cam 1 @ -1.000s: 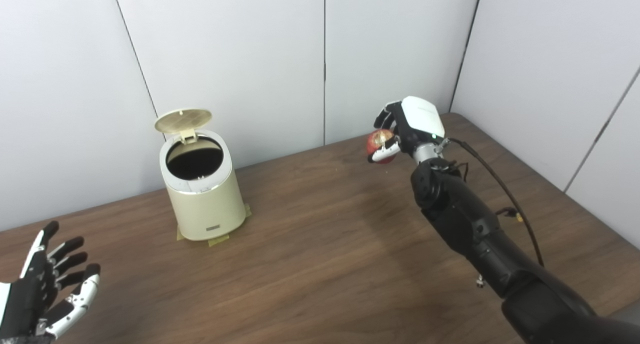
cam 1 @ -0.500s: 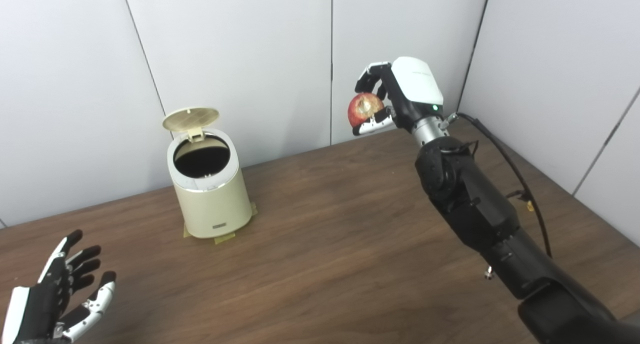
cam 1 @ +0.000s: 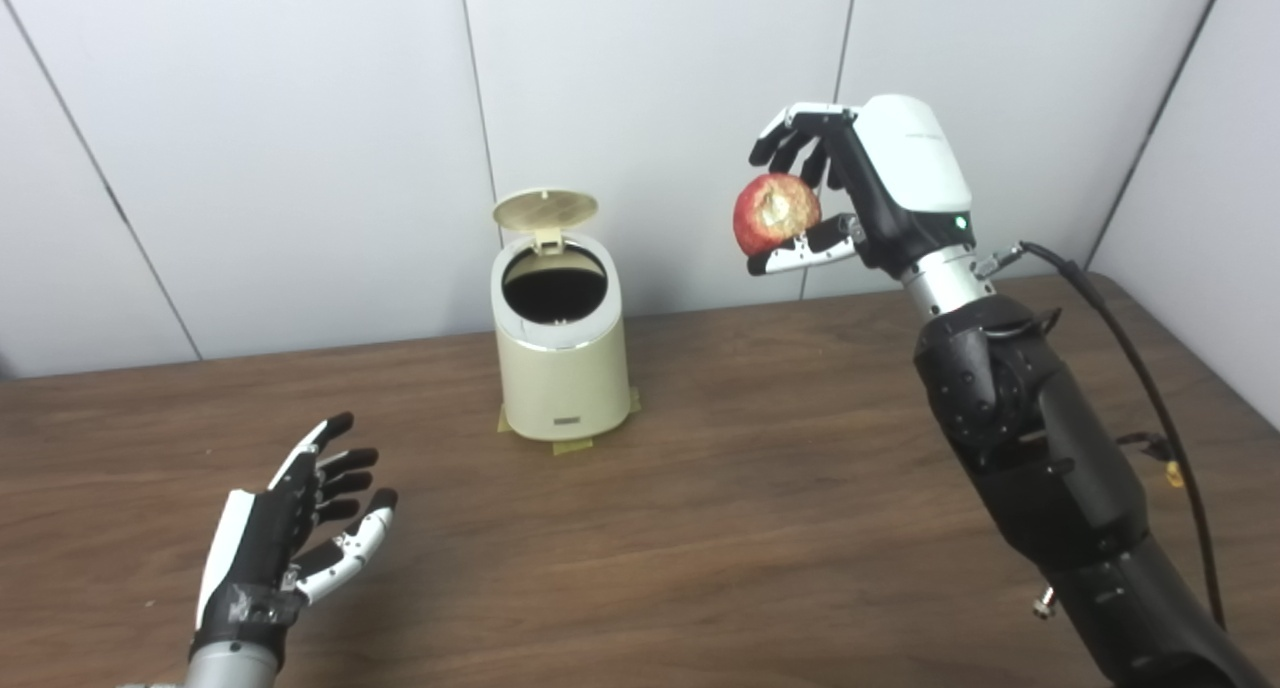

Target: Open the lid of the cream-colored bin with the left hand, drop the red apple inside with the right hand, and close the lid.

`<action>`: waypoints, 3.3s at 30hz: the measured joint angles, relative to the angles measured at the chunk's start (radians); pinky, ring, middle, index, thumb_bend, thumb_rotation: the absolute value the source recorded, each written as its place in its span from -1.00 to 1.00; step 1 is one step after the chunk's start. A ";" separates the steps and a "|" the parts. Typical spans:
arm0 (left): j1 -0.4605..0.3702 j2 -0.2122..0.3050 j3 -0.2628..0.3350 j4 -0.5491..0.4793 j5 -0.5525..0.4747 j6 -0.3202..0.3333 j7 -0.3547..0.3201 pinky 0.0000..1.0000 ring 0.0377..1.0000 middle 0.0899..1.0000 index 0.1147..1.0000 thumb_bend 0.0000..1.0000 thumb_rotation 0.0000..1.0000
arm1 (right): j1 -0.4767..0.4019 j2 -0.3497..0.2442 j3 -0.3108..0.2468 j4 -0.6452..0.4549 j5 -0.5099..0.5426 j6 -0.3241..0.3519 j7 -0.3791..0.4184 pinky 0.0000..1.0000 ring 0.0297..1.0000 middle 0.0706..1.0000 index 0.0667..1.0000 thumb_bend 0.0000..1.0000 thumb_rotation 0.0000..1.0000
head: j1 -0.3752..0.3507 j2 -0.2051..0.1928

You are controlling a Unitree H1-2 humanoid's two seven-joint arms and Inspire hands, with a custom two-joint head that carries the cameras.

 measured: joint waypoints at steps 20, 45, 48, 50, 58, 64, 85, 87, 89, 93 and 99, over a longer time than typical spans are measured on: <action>0.014 -0.025 -0.078 0.026 -0.024 -0.001 0.077 0.49 0.56 0.59 0.85 -0.30 -0.55 | -0.117 0.135 0.080 0.168 -0.023 -0.126 0.012 -0.37 -0.31 -0.07 -0.03 0.03 -1.00 | 0.021 -0.006; 0.035 -0.059 -0.104 0.031 -0.025 -0.001 0.149 0.44 0.53 0.57 0.81 -0.29 -0.52 | -0.174 0.259 0.146 0.452 -0.041 -0.160 -0.072 -0.28 -0.29 -0.06 -0.06 0.03 -1.00 | 0.055 -0.015; 0.038 -0.060 -0.110 0.026 -0.025 -0.002 0.155 0.42 0.53 0.57 0.80 -0.28 -0.48 | -0.184 0.273 0.141 0.495 -0.036 -0.164 -0.105 -0.28 -0.29 -0.07 -0.06 0.03 -1.00 | 0.055 -0.017; 0.041 -0.061 -0.110 0.019 -0.025 -0.002 0.156 0.44 0.53 0.57 0.79 -0.26 -0.46 | -0.191 0.280 0.140 0.521 -0.030 -0.165 -0.130 -0.28 -0.29 -0.06 -0.05 0.03 -1.00 | 0.057 -0.017; 0.055 -0.073 -0.114 -0.004 -0.031 -0.005 0.181 0.40 0.50 0.56 0.72 -0.26 -0.55 | -0.226 0.294 0.140 0.624 -0.023 -0.165 -0.200 -0.32 -0.30 -0.10 -0.03 0.03 -1.00 | 0.058 -0.018; 0.062 -0.075 -0.129 -0.030 -0.031 -0.005 0.181 0.44 0.52 0.56 0.70 -0.24 -0.57 | -0.236 0.297 0.141 0.643 -0.018 -0.165 -0.222 -0.31 -0.30 -0.10 -0.02 0.03 -1.00 | 0.058 -0.018; 0.062 -0.075 -0.139 -0.008 -0.027 -0.022 0.194 0.53 0.56 0.52 0.46 -0.22 -0.65 | -0.240 0.277 0.223 0.584 -0.067 0.020 0.009 0.66 0.73 0.63 0.39 0.80 -0.32 | 0.074 -0.031; 0.062 -0.076 -0.139 -0.007 -0.027 -0.022 0.195 0.55 0.57 0.53 0.46 -0.23 -0.67 | -0.240 0.277 0.223 0.578 -0.067 0.026 0.019 0.71 0.75 0.64 0.40 0.79 -0.32 | 0.072 -0.032; 0.062 -0.076 -0.139 -0.007 -0.027 -0.022 0.195 0.51 0.56 0.54 0.46 -0.22 -0.66 | -0.241 0.277 0.223 0.574 -0.067 0.031 0.024 0.72 0.75 0.63 0.39 0.79 -0.32 | 0.072 -0.034; 0.062 -0.075 -0.139 -0.007 -0.027 -0.022 0.195 0.45 0.54 0.54 0.47 -0.22 -0.62 | -0.241 0.277 0.225 0.574 -0.072 0.029 0.018 0.61 0.65 0.52 0.33 0.79 -0.36 | 0.069 -0.034; 0.063 -0.075 -0.136 -0.006 -0.029 -0.023 0.198 0.53 0.56 0.55 0.50 -0.22 -0.67 | -0.217 0.279 0.181 0.531 -0.018 -0.019 -0.038 -0.27 -0.22 -0.07 0.05 0.05 -0.96 | 0.069 -0.034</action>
